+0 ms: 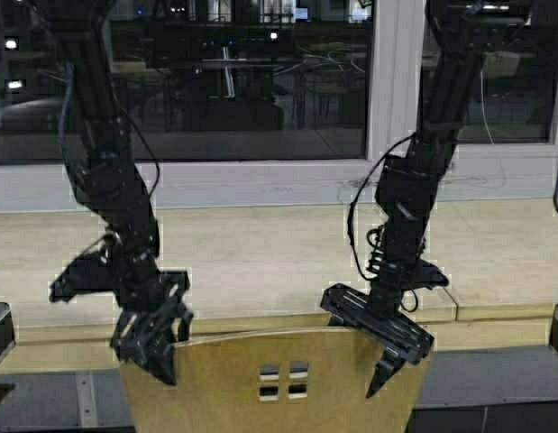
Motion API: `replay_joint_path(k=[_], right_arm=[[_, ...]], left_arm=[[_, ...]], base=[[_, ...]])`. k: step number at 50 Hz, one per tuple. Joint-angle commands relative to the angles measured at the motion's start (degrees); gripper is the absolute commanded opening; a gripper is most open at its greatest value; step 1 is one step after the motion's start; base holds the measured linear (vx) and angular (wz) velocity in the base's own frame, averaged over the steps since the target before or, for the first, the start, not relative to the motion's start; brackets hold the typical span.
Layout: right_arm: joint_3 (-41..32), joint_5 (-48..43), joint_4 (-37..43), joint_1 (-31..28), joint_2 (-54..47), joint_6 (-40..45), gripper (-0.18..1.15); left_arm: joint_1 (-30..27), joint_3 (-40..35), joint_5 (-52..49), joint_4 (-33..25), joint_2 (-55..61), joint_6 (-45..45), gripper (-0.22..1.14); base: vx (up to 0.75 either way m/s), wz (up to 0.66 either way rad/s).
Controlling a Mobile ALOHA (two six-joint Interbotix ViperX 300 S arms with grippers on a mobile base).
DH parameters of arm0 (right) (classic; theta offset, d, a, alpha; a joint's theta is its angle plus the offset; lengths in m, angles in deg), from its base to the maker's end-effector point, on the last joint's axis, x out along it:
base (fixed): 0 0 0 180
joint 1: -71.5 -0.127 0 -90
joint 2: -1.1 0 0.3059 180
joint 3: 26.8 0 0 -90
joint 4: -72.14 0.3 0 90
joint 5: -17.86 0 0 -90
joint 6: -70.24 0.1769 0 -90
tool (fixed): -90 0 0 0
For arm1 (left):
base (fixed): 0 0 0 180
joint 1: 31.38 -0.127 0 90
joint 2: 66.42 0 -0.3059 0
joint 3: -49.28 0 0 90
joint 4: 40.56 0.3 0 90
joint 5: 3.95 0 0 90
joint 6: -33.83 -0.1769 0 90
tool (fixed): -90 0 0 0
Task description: Push the chairs under the table
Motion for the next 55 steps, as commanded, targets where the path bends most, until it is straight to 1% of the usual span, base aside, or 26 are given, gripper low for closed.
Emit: replay_joint_path(k=[1, 10, 21, 31, 37, 44, 49, 52, 55], right_arm=[[2.55, -1.14, 0.0, -0.35, 4.39, 0.44, 0.89], [6.06, -1.32, 0.0, 0.18, 9.93, 1.85, 0.89], [11.51, -1.14, 0.09, 1.49, 18.81, 2.2, 0.89], [16.35, -1.32, -0.53, 2.55, 29.97, 1.49, 0.89], [19.86, -3.08, -3.78, 3.34, 38.67, 0.7, 0.89], [23.29, -3.52, -12.04, 5.89, 50.01, -1.05, 0.89], [25.93, -3.16, -17.23, 6.94, 58.1, -2.9, 0.89], [27.69, -3.52, -20.65, 7.21, 63.19, -4.39, 0.89], [29.0, -4.04, -24.7, 7.21, 68.03, -5.8, 0.88]], left_arm=[[-0.97, 0.7, 0.09, 0.26, -5.36, -0.44, 0.84], [-0.97, 4.13, -2.37, -0.09, -9.32, 0.7, 0.84], [-0.97, 9.05, -2.9, -0.09, -18.02, 1.49, 0.84], [-1.85, 13.1, -2.37, 0.62, -28.3, -1.67, 0.84], [-6.15, 17.23, -2.64, 4.83, -36.04, -7.91, 0.84], [-12.92, 23.82, -3.96, 11.16, -47.55, -16.44, 0.84], [-18.11, 28.3, -7.21, 14.68, -55.99, -22.41, 0.84], [-21.27, 30.59, -10.37, 18.63, -61.79, -26.63, 0.84], [-22.59, 31.9, -13.18, 22.85, -66.45, -30.85, 0.84]], base=[[-0.01, 0.02], [0.0, 0.01], [0.0, 0.0], [0.0, 0.0], [0.0, 0.0], [0.0, 0.0], [0.0, 0.0], [0.0, 0.0], [0.0, 0.0]])
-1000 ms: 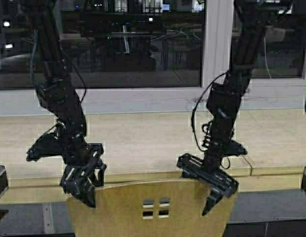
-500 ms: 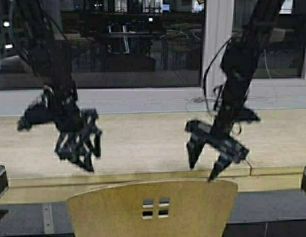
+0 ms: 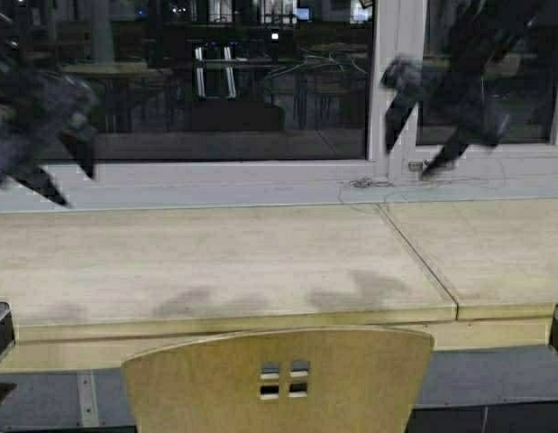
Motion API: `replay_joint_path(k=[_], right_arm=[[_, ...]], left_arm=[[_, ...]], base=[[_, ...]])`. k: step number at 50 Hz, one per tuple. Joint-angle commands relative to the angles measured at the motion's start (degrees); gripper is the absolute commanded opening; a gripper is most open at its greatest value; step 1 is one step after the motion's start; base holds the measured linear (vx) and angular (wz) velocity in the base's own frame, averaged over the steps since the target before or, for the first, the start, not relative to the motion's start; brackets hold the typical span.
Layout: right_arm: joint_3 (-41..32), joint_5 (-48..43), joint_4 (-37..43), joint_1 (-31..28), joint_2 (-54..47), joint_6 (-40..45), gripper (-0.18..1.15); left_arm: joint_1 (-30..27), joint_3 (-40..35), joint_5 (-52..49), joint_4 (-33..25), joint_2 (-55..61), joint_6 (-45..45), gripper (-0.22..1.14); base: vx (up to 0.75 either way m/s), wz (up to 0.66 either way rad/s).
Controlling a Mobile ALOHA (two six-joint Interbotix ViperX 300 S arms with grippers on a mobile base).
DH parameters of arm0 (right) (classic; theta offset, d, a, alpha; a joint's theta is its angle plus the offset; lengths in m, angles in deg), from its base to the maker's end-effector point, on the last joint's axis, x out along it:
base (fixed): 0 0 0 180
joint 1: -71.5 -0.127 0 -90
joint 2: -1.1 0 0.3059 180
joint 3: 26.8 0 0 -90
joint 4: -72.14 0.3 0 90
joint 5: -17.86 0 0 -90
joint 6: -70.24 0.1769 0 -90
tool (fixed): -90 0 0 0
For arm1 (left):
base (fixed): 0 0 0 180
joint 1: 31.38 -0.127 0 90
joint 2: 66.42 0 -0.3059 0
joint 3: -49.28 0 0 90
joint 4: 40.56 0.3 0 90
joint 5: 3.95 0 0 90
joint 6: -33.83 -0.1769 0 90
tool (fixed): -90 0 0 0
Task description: Push the chairs under the table
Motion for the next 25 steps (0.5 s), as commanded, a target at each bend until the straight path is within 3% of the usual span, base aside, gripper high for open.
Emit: replay_joint_path(k=[1, 10, 19, 25], right_arm=[[2.37, -1.49, -8.26, 0.09, 12.04, -2.64, 0.88], [5.71, -6.15, -17.49, 0.09, 22.59, -4.92, 0.88], [9.23, -9.23, -28.39, 0.35, 27.07, -6.06, 0.88], [10.55, -14.06, -27.77, 0.35, 30.41, -5.62, 0.88]], left_arm=[[-3.69, 2.99, -5.45, 8.53, -11.34, -7.82, 0.84], [-3.6, 3.87, -10.46, 19.78, -23.38, -17.31, 0.84], [-2.29, 5.36, -10.37, 21.88, -34.1, -19.25, 0.84], [1.76, 5.8, -9.23, 25.14, -39.9, -20.48, 0.84]], base=[[-0.01, -0.01], [-0.02, 0.03], [-0.07, 0.12], [-0.06, 0.19]])
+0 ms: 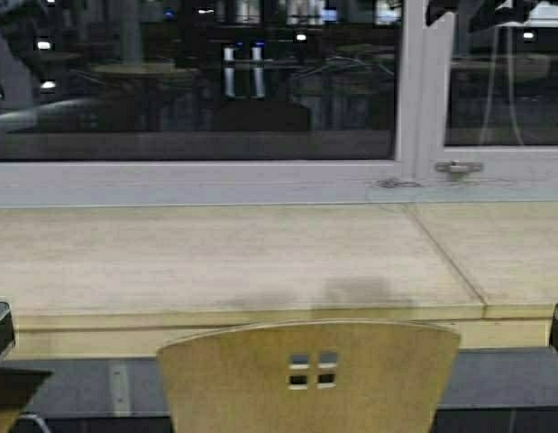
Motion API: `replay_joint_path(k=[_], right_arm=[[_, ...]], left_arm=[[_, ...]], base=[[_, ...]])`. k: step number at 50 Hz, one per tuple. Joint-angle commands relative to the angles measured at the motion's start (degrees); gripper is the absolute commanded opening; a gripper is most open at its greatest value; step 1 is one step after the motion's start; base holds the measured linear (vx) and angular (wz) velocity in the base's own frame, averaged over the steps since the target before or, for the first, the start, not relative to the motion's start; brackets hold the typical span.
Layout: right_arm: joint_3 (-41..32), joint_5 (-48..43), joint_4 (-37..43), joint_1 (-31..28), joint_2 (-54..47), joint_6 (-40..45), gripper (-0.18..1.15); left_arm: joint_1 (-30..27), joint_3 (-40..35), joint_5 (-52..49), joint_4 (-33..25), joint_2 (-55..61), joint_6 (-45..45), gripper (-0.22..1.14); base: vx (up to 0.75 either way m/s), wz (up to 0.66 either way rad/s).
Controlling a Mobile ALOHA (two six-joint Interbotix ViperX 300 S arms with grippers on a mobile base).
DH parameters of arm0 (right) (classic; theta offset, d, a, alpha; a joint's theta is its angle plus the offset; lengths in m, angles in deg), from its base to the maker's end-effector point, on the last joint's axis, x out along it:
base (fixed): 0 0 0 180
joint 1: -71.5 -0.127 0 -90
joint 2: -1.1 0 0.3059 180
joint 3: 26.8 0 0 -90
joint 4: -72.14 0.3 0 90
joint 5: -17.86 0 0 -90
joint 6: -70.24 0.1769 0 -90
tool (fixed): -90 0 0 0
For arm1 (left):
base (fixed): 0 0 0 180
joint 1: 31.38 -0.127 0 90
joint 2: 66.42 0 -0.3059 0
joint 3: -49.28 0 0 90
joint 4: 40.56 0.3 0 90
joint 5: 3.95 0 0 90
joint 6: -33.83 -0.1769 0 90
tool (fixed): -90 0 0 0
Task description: Push the chairs under the table
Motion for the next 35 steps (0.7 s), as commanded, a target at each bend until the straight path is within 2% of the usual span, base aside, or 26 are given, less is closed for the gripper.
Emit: replay_joint_path(k=[1, 10, 35], right_arm=[[0.26, -4.75, -0.44, -0.18, 4.31, 0.09, 0.88], [1.49, -5.01, -0.44, -0.18, 8.88, 0.18, 0.88], [3.08, -5.45, 1.14, -0.18, 7.21, 1.14, 0.88]], left_arm=[[4.31, 0.09, 1.32, 3.43, -6.06, -0.97, 0.84], [6.42, 2.46, 4.92, 4.83, -9.84, -0.53, 0.84], [6.42, 3.43, 8.61, 4.83, -10.9, -0.26, 0.84]], base=[[-0.06, 0.23], [-0.05, 0.31], [-0.14, 0.45]])
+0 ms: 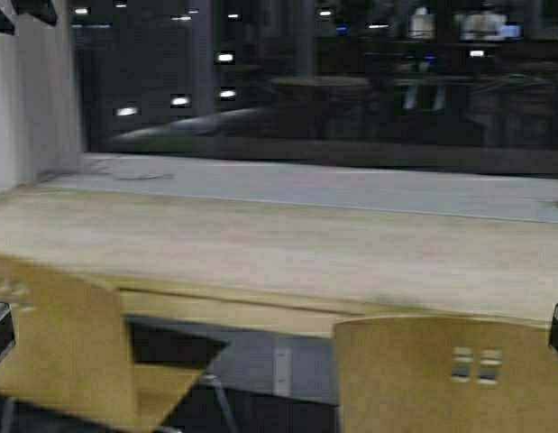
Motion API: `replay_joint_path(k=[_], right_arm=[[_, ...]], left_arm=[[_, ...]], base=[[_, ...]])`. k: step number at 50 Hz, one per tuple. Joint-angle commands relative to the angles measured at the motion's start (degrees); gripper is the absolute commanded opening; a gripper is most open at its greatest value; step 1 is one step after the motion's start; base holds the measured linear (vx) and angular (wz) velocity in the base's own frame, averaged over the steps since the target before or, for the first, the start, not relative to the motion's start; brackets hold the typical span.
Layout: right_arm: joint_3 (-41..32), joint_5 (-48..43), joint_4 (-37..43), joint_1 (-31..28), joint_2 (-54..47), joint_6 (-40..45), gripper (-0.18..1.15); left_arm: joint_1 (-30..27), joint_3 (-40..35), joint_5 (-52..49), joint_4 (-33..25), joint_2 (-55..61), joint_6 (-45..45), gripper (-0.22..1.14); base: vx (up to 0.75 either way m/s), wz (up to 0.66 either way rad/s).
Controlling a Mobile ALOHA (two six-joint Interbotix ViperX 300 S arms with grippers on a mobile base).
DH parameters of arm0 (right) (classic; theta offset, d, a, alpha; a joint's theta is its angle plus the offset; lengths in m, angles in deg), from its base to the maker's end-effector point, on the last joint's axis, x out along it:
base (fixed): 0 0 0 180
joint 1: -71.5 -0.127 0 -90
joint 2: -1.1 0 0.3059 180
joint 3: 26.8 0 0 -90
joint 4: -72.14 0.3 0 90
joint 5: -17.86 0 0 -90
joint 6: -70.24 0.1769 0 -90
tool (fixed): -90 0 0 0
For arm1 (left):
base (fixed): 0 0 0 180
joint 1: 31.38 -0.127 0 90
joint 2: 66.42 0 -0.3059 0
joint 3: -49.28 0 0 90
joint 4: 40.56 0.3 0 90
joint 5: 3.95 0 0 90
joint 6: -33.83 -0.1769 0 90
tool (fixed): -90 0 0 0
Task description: Push the chairs under the table
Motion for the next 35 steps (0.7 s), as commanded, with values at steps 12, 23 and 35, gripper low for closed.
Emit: replay_joint_path(k=[12, 23, 35], right_arm=[[-0.35, -0.53, 0.18, 0.09, 0.0, 0.0, 0.88], [-0.26, -0.62, 0.35, 0.09, -0.97, 0.09, 0.88], [-1.76, -0.88, 0.62, 0.09, -3.6, 0.97, 0.88]], left_arm=[[0.0, 0.44, 0.62, 0.09, -0.26, 1.85, 0.84], [0.09, 1.32, 0.88, 0.09, -0.18, 3.16, 0.84], [0.09, 1.67, 2.37, 0.09, -0.53, 3.16, 0.84]], base=[[-0.2, 0.32], [-0.22, 0.28], [-0.3, 0.24]])
